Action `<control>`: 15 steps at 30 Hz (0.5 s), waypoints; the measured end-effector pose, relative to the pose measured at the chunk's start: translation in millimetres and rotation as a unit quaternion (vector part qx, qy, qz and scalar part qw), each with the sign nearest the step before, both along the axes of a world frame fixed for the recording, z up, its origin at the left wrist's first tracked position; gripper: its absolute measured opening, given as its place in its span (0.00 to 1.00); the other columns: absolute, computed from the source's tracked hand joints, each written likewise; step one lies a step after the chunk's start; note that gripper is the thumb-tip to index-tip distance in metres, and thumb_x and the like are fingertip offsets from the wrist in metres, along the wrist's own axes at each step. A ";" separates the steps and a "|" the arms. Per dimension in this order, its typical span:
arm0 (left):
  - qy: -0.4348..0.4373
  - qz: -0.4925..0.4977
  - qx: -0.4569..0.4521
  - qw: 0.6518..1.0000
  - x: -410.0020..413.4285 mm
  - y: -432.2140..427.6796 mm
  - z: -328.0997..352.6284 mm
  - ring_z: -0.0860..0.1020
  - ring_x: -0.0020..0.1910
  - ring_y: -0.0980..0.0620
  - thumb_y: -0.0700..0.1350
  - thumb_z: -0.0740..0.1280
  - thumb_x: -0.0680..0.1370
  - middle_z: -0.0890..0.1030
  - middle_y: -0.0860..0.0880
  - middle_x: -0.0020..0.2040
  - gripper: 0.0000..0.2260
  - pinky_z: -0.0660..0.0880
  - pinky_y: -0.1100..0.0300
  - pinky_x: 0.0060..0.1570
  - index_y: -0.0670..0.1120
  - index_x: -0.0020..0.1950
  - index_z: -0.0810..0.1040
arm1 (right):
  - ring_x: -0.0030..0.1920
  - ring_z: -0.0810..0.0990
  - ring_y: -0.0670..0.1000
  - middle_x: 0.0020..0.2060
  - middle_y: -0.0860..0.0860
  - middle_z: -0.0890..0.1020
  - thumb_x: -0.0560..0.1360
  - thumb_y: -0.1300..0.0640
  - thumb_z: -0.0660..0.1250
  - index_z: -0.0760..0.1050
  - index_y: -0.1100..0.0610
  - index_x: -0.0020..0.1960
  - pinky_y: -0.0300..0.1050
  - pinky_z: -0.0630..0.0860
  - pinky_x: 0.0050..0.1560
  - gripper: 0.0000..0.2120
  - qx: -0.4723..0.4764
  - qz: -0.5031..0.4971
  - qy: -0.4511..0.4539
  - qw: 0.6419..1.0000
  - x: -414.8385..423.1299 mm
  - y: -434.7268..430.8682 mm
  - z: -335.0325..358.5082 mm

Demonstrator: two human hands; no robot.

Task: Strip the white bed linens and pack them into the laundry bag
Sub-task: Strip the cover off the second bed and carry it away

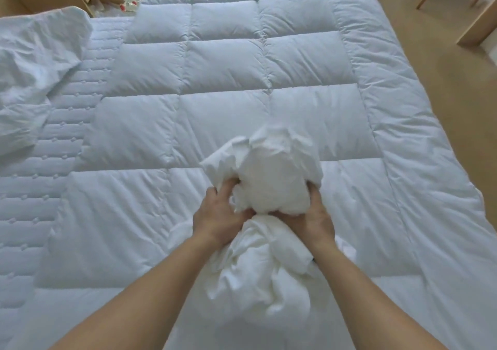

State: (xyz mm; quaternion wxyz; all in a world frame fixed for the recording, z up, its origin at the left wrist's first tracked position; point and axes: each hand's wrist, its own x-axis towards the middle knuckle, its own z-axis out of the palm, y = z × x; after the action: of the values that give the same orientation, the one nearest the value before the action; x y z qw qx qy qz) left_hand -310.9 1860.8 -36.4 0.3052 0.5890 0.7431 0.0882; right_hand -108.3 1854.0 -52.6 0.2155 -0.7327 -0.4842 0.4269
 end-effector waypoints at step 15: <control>-0.252 0.254 -0.001 0.934 12.4 5.2 1.6 0.76 0.64 0.45 0.78 0.62 0.59 0.79 0.46 0.62 0.59 0.70 0.42 0.67 0.57 0.80 0.36 | 0.65 0.70 0.55 0.65 0.51 0.72 0.67 0.26 0.67 0.49 0.49 0.80 0.53 0.63 0.63 0.53 0.007 0.052 -0.245 0.968 -12.7 -28.1 -32.1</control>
State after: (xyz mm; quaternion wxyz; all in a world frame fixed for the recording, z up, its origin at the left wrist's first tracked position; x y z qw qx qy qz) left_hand -298.5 1866.0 -34.8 0.4506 0.3384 0.7668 0.3074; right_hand -121.0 1825.8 -84.7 0.0725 -0.7872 -0.5626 0.2419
